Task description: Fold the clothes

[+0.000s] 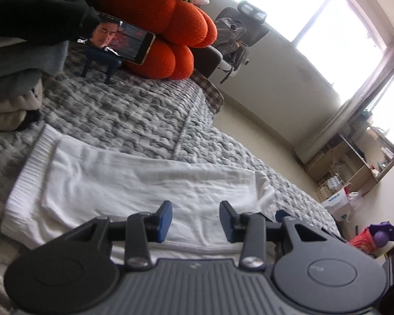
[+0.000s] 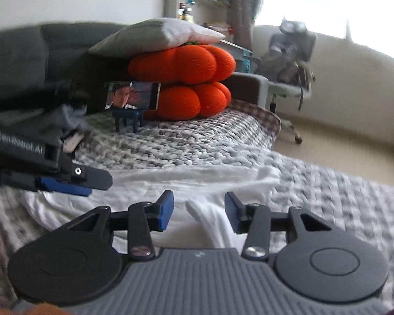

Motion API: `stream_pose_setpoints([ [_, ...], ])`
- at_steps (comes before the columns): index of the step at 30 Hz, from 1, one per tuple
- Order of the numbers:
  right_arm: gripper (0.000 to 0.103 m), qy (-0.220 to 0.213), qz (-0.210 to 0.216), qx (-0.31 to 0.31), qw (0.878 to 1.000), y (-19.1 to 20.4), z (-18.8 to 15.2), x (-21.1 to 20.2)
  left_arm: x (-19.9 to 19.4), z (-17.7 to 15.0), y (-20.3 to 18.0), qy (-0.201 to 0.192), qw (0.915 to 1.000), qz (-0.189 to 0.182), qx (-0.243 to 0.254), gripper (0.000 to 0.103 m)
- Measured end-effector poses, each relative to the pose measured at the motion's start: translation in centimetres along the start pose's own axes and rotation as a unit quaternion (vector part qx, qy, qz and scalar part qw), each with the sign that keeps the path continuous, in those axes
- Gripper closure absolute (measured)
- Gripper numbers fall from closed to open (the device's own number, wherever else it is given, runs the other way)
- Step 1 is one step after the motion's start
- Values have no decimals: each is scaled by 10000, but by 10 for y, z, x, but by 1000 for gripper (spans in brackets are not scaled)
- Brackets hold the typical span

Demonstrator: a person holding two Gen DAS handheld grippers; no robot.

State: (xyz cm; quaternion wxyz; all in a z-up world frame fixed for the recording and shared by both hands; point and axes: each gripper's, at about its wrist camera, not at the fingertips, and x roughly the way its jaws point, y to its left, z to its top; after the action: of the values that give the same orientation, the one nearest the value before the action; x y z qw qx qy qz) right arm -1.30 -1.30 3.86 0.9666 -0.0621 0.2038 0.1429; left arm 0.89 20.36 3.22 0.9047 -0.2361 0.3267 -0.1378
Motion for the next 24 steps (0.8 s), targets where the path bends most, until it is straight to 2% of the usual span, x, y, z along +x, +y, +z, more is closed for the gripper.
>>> stream_pose_setpoints([
  [4, 53, 139, -104, -237, 9996, 4, -2, 14, 0, 1, 0, 2, 10000, 22, -63, 62],
  [7, 53, 224, -230, -6, 9995, -7, 0, 19, 3, 1, -3, 28, 10000, -8, -66, 62],
  [8, 61, 248, -249, 122, 9993, -12, -1, 18, 4, 1, -5, 37, 10000, -23, -53, 62],
  [9, 74, 270, -215, 462, 9983, -23, -2, 14, 5, 0, -8, 42, 10000, -44, -33, 62],
  [10, 77, 291, -179, 806, 9962, -33, -3, 10, 6, -1, -10, 47, 10000, -60, -11, 62],
  [12, 76, 328, -179, 1851, 9820, -65, -7, -5, 8, -2, -13, 60, 9999, -87, 31, 62],
  [14, 76, 329, -47, 2593, 9652, -93, -16, -17, 10, -4, -15, 83, 9999, -108, 58, 62],
  [15, 67, 337, 52, 2929, 9555, -106, -22, -22, 11, -5, -16, 96, 9999, -110, 66, 62],
  [19, 64, 368, 793, 4333, 8970, -147, -53, -25, 14, -8, -19, 131, 9998, -118, 48, 62],
  [21, 61, 409, 1086, 4783, 8705, -157, -64, -20, 14, -8, -21, 134, 9998, -131, 56, 62],
  [24, 57, 316, 1059, 4762, 8723, -159, -60, -23, 12, -8, -25, 105, 9998, -127, 140, 62],
])
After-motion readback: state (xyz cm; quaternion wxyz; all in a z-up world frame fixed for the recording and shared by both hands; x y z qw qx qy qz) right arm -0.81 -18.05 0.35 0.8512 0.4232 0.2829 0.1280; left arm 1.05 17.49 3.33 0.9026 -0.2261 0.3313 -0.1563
